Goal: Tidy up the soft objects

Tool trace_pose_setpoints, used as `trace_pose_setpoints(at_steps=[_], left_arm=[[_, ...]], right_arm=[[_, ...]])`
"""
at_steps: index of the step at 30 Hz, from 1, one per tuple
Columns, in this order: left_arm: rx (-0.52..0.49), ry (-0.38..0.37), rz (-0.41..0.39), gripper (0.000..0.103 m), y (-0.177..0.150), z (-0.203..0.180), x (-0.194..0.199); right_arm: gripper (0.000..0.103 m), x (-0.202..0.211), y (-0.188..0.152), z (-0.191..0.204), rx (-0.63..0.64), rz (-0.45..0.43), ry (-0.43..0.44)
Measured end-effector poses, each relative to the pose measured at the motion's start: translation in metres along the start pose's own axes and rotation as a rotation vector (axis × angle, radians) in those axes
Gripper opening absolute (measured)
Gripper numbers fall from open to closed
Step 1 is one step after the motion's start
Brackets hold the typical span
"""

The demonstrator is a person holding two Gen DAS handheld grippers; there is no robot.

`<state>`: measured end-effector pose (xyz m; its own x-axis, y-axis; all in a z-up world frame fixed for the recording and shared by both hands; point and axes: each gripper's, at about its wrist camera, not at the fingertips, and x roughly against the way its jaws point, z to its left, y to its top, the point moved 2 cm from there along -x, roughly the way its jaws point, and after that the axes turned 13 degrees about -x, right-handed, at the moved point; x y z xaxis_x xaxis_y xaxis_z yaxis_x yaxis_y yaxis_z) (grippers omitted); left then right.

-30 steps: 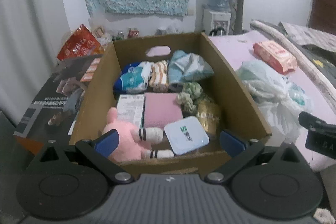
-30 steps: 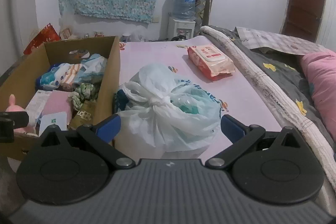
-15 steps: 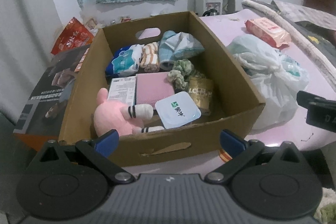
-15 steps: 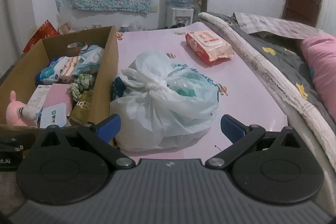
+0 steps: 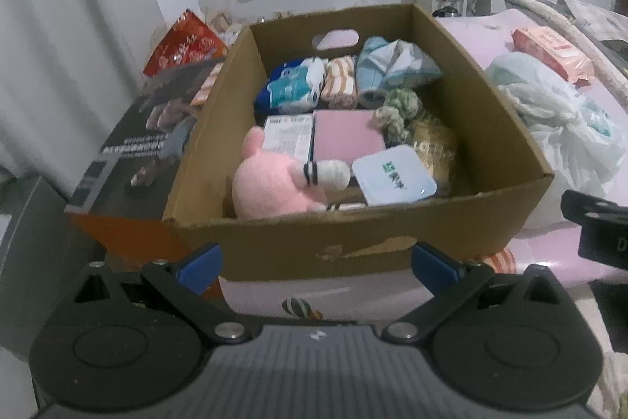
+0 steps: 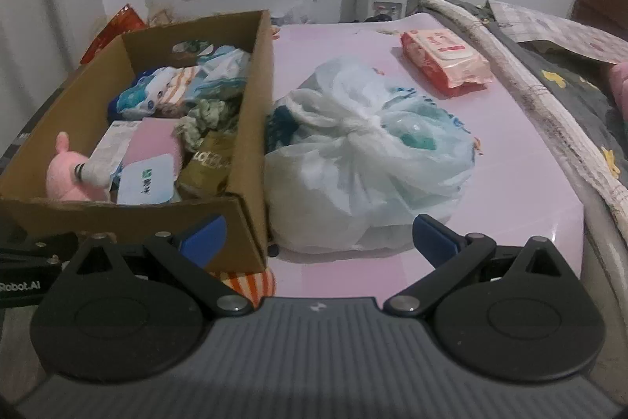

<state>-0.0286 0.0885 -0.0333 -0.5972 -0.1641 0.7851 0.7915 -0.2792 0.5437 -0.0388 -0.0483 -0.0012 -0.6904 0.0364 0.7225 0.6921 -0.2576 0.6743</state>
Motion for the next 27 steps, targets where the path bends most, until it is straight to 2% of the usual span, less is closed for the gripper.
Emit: trace_pose_setpoints(at_steps=[9,27], left_arm=[[0.025,-0.025,0.034,0.103,-0.005,0.006,-0.004],[-0.013,-0.036,0.039,0.103,0.0,-0.005,-0.004]], right_arm=[[0.102,0.0,0.0,0.009,0.023,0.011,0.007],[0.102,0.001,0.003,0.007,0.022,0.004,0.002]])
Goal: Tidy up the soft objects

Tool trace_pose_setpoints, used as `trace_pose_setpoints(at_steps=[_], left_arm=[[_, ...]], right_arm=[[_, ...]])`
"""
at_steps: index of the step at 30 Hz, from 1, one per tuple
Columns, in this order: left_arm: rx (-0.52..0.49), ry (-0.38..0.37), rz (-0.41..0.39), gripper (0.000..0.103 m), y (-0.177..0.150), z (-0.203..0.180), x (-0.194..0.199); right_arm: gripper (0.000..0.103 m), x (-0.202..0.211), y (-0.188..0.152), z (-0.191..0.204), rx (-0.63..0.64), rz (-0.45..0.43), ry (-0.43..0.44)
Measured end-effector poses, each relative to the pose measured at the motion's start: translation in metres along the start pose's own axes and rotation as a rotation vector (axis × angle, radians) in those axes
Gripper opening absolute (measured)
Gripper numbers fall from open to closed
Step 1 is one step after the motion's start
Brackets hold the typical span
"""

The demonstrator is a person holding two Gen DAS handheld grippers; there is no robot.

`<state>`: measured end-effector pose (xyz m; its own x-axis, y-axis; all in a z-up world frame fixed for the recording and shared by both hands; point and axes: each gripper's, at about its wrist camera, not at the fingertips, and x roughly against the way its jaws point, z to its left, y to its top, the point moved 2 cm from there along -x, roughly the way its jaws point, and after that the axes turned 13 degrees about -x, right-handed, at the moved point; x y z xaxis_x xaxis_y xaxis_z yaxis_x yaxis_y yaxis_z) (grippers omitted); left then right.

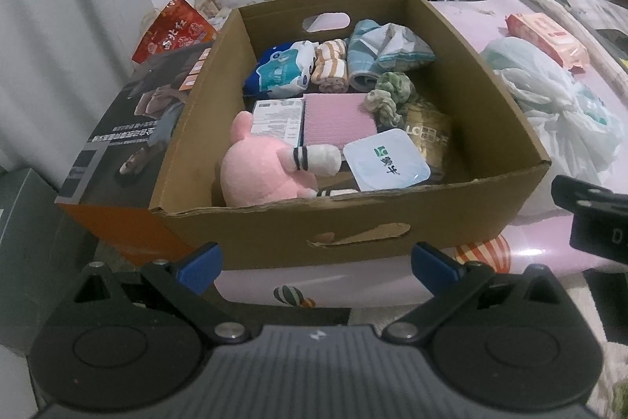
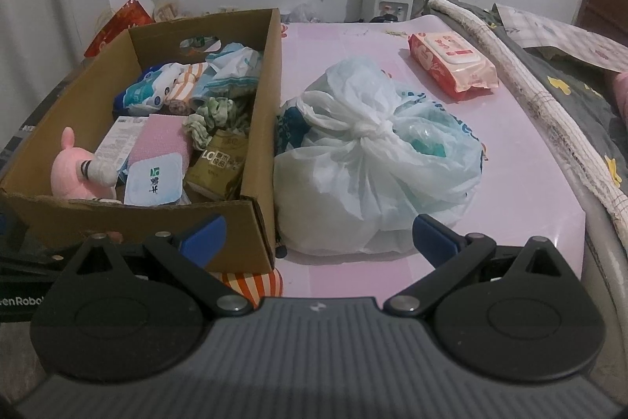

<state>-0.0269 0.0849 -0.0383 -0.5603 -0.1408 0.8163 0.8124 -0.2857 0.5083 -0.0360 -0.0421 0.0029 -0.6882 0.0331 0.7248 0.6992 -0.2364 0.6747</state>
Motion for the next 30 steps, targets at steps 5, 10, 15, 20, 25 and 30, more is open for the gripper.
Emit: trace_pose_setpoints(at_steps=[5,10,15,20,25,30], left_arm=[[-0.012,-0.006,0.002,0.103,0.0004,-0.0027,-0.001],[-0.02,-0.01,0.004,0.103,0.0008,-0.0041,-0.002],[-0.026,-0.015,0.009,0.103,0.0004,-0.0051,-0.0033],[-0.025,-0.017,0.012,0.103,-0.0001,-0.0054,-0.004],[-0.028,-0.017,0.014,0.103,-0.0002,-0.0054,-0.0045],[-0.028,-0.017,0.013,0.103,-0.0001,-0.0055,-0.0043]], right_arm=[[0.102,-0.0001,-0.0001,0.0001,0.0,0.0,-0.001],[0.102,-0.001,-0.001,-0.0019,-0.002,0.006,-0.005],[0.102,-0.0027,-0.0018,-0.0024,0.0,0.014,-0.007],[0.102,-0.0041,-0.0026,-0.0015,0.005,0.021,-0.008],[0.102,-0.0047,-0.0027,-0.0016,0.007,0.023,-0.008],[0.102,-0.0062,-0.0026,-0.0014,0.005,0.027,-0.007]])
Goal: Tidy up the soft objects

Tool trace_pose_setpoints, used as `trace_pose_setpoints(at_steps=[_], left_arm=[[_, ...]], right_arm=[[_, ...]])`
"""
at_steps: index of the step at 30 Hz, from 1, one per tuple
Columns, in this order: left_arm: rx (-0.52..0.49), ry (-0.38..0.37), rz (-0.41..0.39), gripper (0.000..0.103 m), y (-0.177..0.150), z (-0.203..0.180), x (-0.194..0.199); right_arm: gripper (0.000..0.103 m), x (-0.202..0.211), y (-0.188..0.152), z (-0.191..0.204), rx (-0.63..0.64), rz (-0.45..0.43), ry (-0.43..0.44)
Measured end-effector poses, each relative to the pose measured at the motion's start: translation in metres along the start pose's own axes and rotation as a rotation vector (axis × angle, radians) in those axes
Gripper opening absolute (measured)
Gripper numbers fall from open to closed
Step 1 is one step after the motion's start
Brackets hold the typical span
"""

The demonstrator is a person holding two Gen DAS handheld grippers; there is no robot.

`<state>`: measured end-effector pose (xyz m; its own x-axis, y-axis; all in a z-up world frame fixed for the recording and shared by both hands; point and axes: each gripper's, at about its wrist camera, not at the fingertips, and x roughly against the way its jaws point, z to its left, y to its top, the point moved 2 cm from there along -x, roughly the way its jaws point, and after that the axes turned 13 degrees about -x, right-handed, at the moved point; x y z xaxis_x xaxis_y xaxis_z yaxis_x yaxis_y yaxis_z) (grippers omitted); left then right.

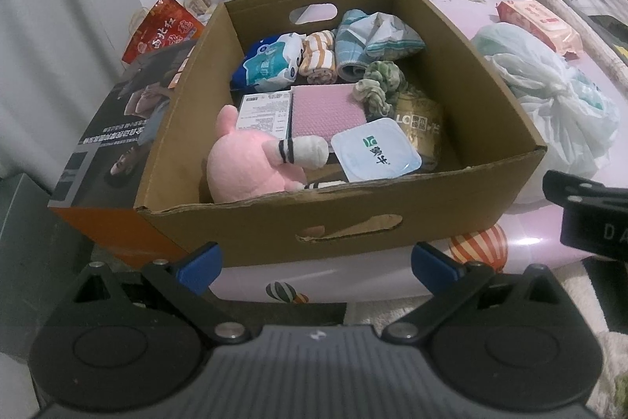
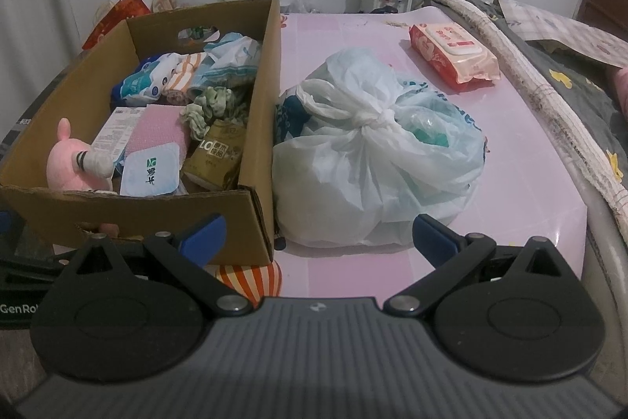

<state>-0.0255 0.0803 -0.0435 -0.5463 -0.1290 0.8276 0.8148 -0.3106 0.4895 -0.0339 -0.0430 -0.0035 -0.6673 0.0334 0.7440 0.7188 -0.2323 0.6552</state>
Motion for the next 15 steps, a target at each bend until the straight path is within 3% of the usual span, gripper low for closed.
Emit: trace_pose_setpoints(at_steps=[15], left_arm=[[0.0,-0.001,0.004,0.103,-0.0004,0.0004,-0.0032]], right_arm=[[0.102,-0.0031,-0.0009,0.0017,0.009,0.012,0.0]])
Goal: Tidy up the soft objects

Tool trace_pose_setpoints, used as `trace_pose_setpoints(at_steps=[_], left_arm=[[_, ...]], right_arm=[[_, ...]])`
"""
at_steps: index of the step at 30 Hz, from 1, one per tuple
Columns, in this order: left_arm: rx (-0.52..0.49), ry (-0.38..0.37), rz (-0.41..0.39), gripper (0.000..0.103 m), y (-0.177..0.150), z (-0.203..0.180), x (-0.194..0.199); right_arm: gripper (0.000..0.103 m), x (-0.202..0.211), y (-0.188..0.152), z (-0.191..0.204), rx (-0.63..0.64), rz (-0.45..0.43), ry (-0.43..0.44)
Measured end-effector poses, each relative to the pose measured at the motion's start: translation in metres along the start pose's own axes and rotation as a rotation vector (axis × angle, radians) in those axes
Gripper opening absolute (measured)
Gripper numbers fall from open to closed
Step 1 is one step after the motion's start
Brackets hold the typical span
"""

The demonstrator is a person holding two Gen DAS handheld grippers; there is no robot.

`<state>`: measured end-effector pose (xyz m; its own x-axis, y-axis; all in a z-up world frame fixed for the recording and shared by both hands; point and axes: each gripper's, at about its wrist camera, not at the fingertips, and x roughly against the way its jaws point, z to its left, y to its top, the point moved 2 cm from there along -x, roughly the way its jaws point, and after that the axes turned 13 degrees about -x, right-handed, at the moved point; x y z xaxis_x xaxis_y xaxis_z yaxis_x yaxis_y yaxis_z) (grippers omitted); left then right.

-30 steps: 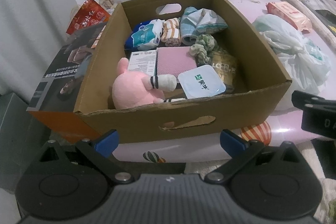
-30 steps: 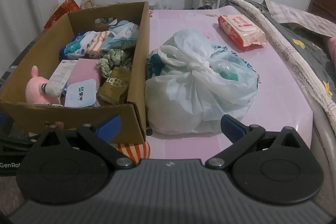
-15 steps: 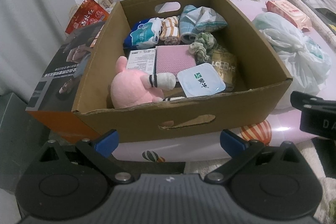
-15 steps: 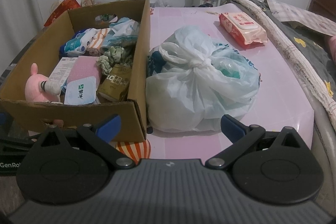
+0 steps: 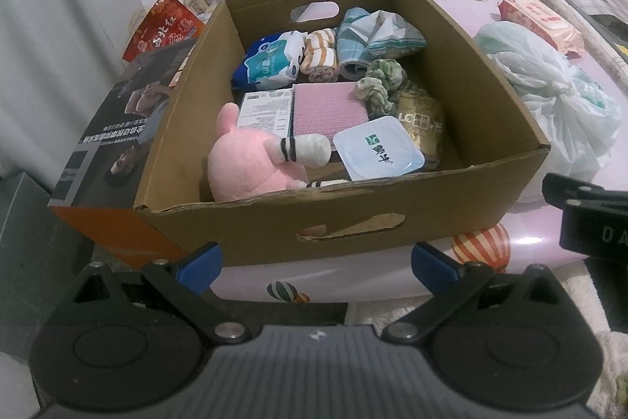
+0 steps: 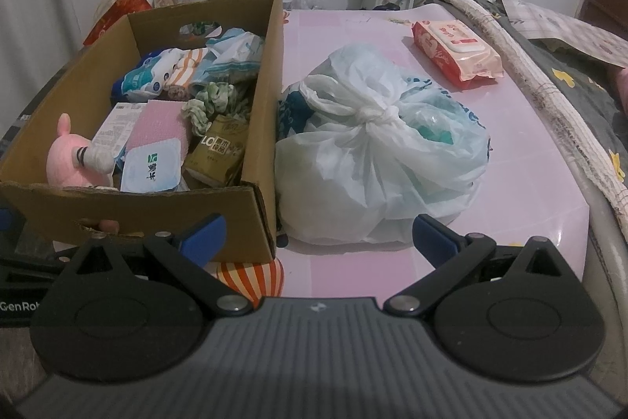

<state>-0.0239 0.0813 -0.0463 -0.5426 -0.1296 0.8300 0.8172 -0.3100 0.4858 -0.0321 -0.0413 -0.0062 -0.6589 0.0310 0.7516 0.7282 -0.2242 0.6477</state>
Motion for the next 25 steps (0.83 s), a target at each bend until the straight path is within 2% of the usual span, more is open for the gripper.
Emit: trace_pose_setpoints(at_steps=[25], left_arm=[[-0.003,-0.003,0.004,0.103,0.0004,0.0003,-0.0017]], right_arm=[[0.102,-0.0024,0.0016,0.0015,0.001,0.004,0.001]])
